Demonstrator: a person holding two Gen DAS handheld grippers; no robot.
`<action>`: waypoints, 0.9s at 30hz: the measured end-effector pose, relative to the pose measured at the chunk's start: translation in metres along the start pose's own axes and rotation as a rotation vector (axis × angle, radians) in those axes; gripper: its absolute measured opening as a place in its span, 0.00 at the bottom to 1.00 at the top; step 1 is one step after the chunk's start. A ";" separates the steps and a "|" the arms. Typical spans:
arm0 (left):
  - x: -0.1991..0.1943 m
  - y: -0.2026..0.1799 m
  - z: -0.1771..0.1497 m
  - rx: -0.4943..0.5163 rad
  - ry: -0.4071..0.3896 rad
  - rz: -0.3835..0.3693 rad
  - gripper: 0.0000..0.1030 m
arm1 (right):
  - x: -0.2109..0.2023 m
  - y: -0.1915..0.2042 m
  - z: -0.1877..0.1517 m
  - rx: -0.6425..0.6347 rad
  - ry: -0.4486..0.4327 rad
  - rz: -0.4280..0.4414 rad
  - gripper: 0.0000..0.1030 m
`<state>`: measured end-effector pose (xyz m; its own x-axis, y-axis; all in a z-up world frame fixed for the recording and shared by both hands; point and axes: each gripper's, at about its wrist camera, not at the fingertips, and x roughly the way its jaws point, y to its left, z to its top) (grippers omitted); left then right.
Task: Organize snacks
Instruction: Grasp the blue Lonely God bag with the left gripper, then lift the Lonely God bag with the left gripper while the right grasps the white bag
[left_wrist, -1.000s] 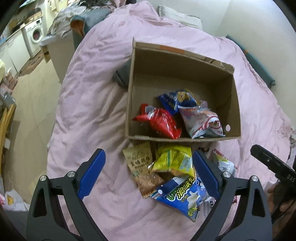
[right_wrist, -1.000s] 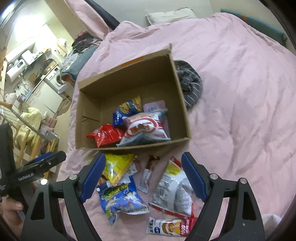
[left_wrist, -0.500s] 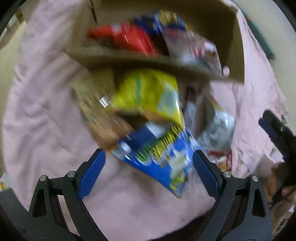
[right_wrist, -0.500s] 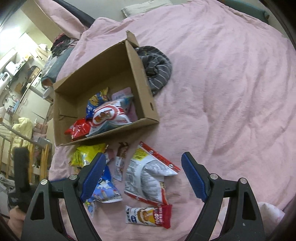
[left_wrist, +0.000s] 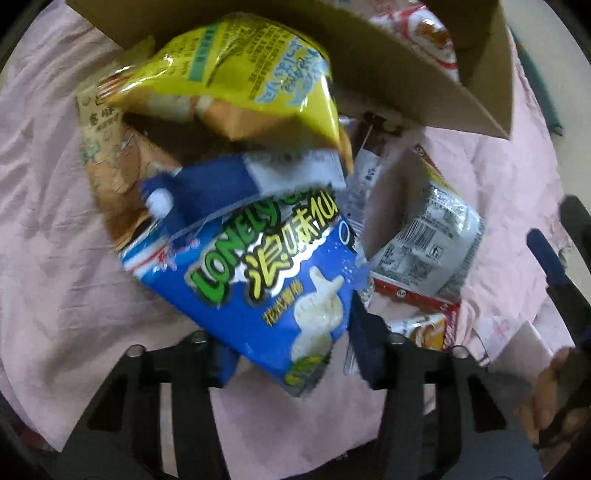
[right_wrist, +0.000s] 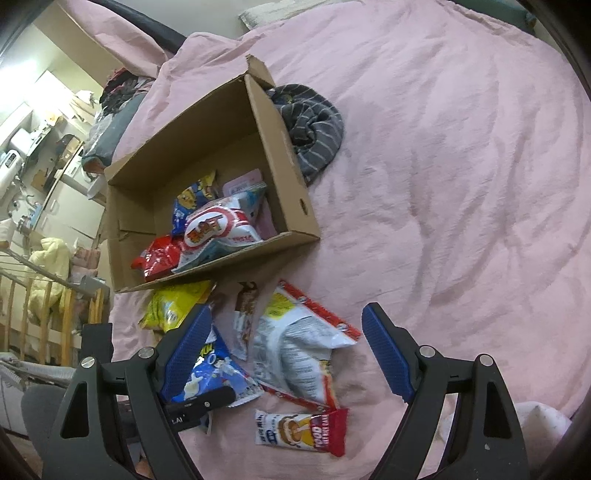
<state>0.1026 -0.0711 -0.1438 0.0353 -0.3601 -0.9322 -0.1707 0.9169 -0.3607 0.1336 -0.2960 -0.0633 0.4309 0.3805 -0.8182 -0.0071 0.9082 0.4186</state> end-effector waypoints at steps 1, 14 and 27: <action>-0.004 0.000 -0.003 0.010 -0.002 -0.003 0.36 | 0.000 0.001 0.000 -0.003 0.000 0.002 0.84; -0.072 0.016 -0.039 0.126 -0.063 0.042 0.35 | 0.020 -0.004 -0.005 0.058 0.102 0.002 0.84; -0.109 0.051 -0.017 0.103 -0.198 0.106 0.35 | 0.096 0.003 -0.015 0.028 0.326 -0.112 0.66</action>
<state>0.0735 0.0125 -0.0598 0.2164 -0.2299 -0.9488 -0.0832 0.9640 -0.2525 0.1620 -0.2539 -0.1465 0.1171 0.3186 -0.9406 0.0504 0.9440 0.3260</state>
